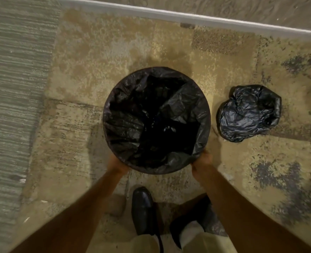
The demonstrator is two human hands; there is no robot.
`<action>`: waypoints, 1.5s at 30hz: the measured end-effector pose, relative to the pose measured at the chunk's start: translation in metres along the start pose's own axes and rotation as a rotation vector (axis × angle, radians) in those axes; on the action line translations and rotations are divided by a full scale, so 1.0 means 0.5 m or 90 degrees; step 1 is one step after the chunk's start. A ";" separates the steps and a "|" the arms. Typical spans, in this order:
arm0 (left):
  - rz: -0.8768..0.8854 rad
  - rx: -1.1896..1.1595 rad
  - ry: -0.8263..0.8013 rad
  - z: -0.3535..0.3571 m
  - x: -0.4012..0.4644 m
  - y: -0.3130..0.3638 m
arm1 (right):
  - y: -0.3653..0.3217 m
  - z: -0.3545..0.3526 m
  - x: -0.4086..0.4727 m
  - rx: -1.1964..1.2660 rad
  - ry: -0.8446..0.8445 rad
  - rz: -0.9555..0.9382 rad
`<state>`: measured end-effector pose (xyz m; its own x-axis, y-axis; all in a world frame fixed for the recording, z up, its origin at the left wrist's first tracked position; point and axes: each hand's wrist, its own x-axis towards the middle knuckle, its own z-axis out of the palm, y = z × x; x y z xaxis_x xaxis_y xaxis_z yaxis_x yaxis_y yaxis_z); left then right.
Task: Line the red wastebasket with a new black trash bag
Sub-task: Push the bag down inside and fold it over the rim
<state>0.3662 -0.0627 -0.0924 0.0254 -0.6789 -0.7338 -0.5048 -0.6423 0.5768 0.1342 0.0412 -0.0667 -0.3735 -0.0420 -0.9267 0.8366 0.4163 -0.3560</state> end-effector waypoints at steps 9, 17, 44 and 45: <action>0.378 0.198 0.303 -0.151 -0.045 0.076 | -0.138 0.012 -0.074 -0.265 0.134 -0.648; 0.549 1.083 -0.236 0.023 0.006 0.211 | -0.071 0.213 -0.079 -1.431 -0.344 -0.774; 0.310 1.050 -0.323 0.092 0.096 0.194 | -0.074 0.234 0.024 -1.512 -0.495 -0.464; 0.353 0.964 -0.327 0.076 0.070 0.200 | -0.084 0.217 -0.007 -1.454 -0.519 -0.449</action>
<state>0.2837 -0.1372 -0.0738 -0.5339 -0.3165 -0.7841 -0.6772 0.7154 0.1724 0.1438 -0.0746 -0.0616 0.3172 -0.4608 -0.8289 -0.9264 0.0365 -0.3748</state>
